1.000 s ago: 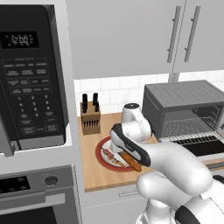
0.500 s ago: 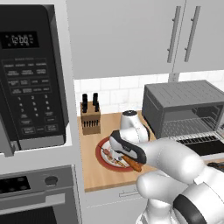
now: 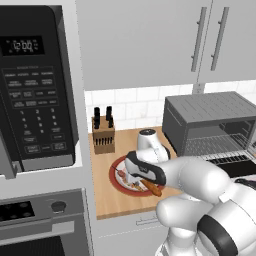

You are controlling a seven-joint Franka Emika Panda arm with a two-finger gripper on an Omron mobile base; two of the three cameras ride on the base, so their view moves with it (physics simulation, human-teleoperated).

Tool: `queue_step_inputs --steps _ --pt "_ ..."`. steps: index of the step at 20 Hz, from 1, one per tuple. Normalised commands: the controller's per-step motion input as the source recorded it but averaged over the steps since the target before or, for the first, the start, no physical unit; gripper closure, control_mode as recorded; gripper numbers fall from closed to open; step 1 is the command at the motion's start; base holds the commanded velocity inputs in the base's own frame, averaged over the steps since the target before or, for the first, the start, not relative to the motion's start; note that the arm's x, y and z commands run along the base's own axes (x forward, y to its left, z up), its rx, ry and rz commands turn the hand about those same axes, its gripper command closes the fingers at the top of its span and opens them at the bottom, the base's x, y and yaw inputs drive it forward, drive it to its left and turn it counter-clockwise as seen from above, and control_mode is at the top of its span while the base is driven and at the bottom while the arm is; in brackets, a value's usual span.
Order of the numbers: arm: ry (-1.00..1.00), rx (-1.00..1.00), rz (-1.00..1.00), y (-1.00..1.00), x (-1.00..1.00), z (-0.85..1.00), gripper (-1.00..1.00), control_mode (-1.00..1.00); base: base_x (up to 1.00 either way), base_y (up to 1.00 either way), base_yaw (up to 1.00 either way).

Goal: Pick up the kebab skewer and baguette bread, and place them inside the toaster oven. Close the toaster oven door and start by setting the timer.

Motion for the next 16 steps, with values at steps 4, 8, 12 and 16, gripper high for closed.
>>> queue_step_inputs --steps 4,8,12,16 --pt "0.0 0.0 0.0 0.0 0.07 0.0 -1.0 -1.0 0.0 0.0 0.0" --pt "0.0 0.0 0.0 -0.03 0.0 -0.12 -1.0 -1.0 0.0 0.0 0.0" --pt "0.0 0.0 0.0 -0.02 0.0 -0.08 -1.0 -1.0 0.0 0.0 0.0" --pt "0.0 0.0 0.0 -0.06 0.0 -0.14 -1.0 -1.0 0.0 0.0 0.0"
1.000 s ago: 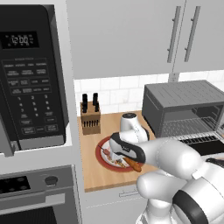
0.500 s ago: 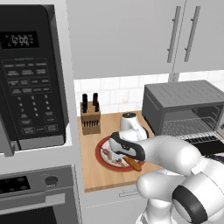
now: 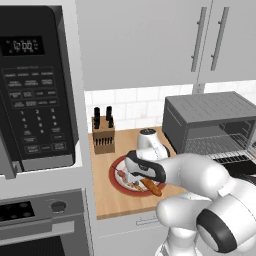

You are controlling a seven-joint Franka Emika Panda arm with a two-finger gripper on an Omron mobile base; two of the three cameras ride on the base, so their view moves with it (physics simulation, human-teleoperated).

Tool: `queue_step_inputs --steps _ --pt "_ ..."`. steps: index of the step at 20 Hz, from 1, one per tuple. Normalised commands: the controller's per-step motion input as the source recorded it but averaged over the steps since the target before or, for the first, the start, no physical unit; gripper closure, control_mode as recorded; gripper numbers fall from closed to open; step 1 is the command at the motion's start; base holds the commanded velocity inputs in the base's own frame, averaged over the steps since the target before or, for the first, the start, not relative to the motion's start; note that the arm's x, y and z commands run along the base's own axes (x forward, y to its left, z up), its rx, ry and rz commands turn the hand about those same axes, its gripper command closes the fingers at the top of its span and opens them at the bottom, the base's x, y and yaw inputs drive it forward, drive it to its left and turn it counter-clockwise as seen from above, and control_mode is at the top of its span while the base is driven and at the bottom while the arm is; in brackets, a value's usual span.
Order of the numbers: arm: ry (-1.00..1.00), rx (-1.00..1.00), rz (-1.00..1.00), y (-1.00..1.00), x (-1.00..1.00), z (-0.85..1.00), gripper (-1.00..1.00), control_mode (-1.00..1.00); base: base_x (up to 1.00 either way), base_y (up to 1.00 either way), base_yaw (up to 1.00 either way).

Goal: Pick up the kebab skewer and baguette bread, and place them inside the toaster oven. Close the toaster oven door and start by setting the timer.

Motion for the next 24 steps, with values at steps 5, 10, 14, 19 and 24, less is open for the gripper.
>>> queue_step_inputs --steps 5,10,14,19,24 --pt "-0.01 0.02 0.0 -0.16 0.0 -0.1 -1.0 -1.0 0.0 0.0 0.0" --pt "-0.03 0.01 0.0 -0.14 0.0 -0.36 -1.0 -1.0 0.0 0.0 0.0" --pt "0.0 0.0 0.0 0.0 0.0 -0.23 1.0 -1.0 0.0 0.0 0.0" --pt "0.0 0.0 0.0 0.0 0.0 0.0 1.0 -1.0 0.0 0.0 0.0" --pt "-0.02 0.0 -0.12 0.0 0.0 0.27 1.0 -1.0 0.0 0.0 0.0"
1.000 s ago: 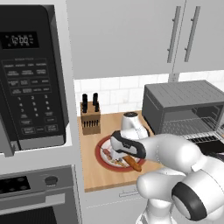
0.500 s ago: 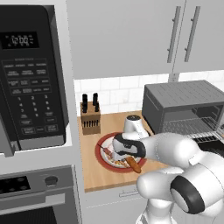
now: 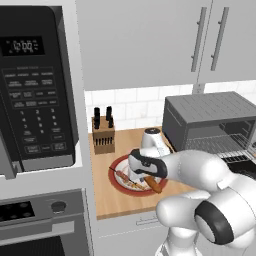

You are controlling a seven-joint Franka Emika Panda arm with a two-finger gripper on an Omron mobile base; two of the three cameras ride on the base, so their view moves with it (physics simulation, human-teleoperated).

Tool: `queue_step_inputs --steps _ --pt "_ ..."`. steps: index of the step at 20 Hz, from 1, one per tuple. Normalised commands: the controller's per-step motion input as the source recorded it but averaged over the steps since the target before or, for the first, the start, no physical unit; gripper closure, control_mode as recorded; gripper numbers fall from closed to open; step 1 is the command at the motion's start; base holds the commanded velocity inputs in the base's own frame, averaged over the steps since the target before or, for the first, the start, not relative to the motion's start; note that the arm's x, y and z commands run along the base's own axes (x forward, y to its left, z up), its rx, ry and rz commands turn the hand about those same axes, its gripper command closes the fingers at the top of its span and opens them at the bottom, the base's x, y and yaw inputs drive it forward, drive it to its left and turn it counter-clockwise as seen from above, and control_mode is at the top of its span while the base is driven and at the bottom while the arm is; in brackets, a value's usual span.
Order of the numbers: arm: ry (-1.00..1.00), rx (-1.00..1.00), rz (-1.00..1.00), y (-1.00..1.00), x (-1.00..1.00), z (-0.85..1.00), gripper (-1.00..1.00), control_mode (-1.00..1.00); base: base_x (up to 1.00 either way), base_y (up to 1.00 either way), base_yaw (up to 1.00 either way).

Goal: Pick up the kebab skewer and baguette bread, and place them inside the toaster oven. Close the toaster oven door and start by setting the timer.

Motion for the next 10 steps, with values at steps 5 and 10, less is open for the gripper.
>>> queue_step_inputs --steps 5,10 --pt "-0.07 0.02 -0.3 -0.15 -0.27 0.93 1.0 -1.0 0.0 0.0 0.0" --pt "-0.07 0.08 -0.26 -0.62 -0.58 0.82 1.0 -1.0 0.0 0.0 0.0"
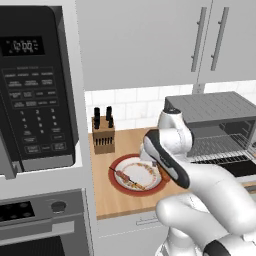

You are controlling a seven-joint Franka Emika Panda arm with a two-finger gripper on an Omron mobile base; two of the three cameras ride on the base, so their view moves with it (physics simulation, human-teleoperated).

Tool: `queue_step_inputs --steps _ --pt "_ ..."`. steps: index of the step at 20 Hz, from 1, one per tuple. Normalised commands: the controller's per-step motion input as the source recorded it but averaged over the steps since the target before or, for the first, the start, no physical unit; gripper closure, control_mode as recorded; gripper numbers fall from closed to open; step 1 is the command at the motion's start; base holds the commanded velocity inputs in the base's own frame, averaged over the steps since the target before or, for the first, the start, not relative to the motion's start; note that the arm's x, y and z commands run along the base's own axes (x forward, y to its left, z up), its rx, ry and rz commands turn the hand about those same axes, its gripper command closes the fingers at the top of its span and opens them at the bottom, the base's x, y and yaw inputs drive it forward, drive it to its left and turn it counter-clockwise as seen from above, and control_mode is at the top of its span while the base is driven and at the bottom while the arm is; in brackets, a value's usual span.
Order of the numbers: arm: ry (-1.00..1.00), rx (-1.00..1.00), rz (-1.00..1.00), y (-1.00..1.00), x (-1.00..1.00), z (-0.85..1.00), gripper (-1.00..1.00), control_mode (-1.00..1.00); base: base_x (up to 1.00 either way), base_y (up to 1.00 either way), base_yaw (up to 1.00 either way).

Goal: Pick up the kebab skewer and baguette bread, and place them inside the toaster oven. Close the toaster oven door and start by setting the timer.

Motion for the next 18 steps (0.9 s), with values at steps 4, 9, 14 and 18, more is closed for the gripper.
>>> queue_step_inputs --steps 4,9,14,18 --pt "-0.12 0.09 -0.33 -0.59 -0.81 0.47 1.0 -1.0 0.0 0.0 0.0" --pt "-0.12 0.02 -0.5 0.01 -0.47 0.31 1.0 -1.0 0.0 0.0 0.0" --pt "-0.06 0.06 -0.5 -0.39 -0.05 0.38 1.0 -1.0 0.0 0.0 0.0" --pt "-0.04 0.16 -0.38 -0.61 -0.02 0.6 1.0 -1.0 0.0 0.0 0.0"
